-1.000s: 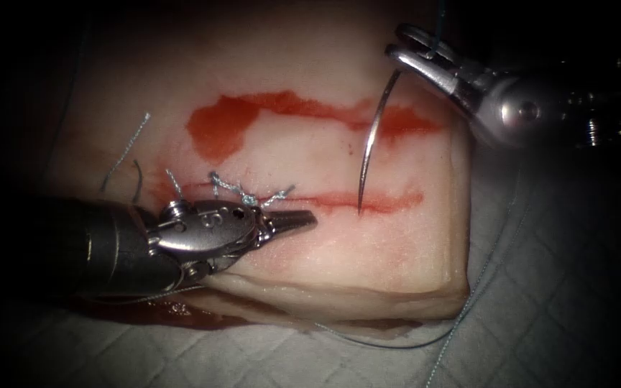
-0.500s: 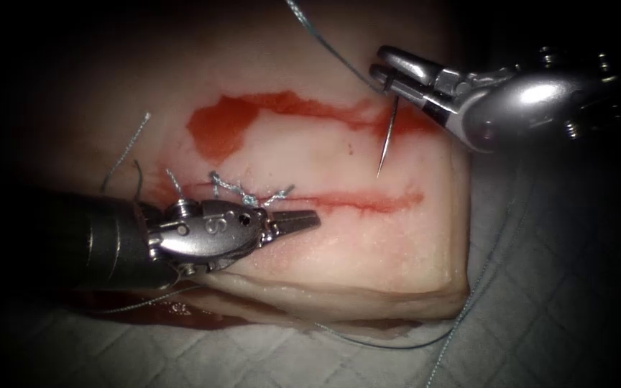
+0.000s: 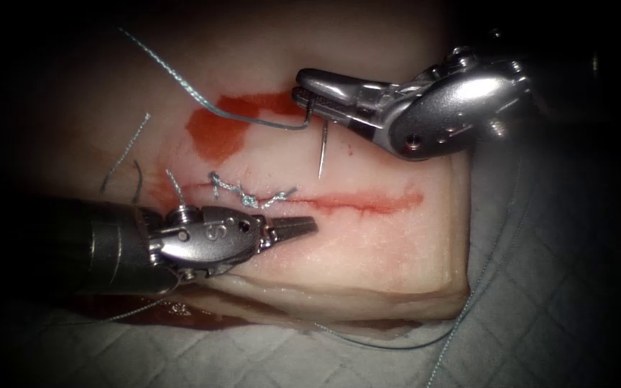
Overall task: Wound Closure
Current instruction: Insert the needle into the skin of the tissue using the right tool
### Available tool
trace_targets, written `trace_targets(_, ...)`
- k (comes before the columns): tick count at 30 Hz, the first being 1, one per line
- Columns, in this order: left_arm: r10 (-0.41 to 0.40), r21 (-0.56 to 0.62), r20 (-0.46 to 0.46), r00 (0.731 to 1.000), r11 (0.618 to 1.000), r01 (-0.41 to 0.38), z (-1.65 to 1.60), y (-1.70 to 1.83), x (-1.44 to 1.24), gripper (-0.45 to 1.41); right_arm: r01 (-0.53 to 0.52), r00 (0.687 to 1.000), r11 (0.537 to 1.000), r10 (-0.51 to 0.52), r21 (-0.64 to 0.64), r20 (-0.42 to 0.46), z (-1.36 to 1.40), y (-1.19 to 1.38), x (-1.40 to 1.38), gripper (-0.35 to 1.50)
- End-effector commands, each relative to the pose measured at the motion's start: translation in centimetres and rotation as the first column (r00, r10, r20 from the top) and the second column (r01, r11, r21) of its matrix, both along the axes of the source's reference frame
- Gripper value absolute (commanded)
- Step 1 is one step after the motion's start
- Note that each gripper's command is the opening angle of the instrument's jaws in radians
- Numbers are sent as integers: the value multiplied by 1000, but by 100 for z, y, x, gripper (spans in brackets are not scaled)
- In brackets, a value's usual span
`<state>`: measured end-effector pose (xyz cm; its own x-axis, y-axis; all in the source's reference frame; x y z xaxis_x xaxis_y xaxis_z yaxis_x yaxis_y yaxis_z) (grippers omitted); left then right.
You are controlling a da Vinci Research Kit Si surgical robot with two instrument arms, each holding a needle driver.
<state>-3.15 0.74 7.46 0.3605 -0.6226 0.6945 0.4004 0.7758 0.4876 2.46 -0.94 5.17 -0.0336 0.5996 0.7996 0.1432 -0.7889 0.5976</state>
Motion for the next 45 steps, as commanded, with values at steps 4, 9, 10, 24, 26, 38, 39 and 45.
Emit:
trace_targets(4, 9, 2, -22, 1000, 1000, -9, 8, -3, -4, -45, -50, 996, 997, 54, -63, 66, 5, 4, 10, -35)
trace_targets(9, 15, 1, -33, 999, 1000, -15, 12, -4, -3, -45, 30, 995, 997, -22, -75, 99, 17, 3, 6, -35)
trace_targets(10, 17, 2, -38, 999, 1000, -17, 13, -5, -3, -45, 30, 995, 996, -23, -79, 99, 19, 3, 6, -35)
trace_targets(24, 26, 4, -54, 998, 1000, -25, 16, -7, -1, -45, 53, 990, 995, -40, -90, 135, 32, 2, 14, -35)
trace_targets(26, 26, 4, -54, 998, 1000, -25, 16, -7, -1, -45, 54, 990, 995, -41, -89, 138, 32, 2, 14, -35)
trace_targets(38, 27, 8, -56, 998, 1000, -27, 14, -6, -1, -45, 84, 980, 987, -58, -136, 188, 34, 2, 20, -35)
trace_targets(39, 27, 8, -56, 998, 1000, -27, 14, -6, -1, -45, 87, 980, 986, -58, -142, 191, 35, 1, 21, -35)
trace_targets(45, 44, -15, -59, 997, 999, -45, 11, -2, -2, -45, 89, 978, 986, -59, -143, 201, 35, -1, 24, -35)
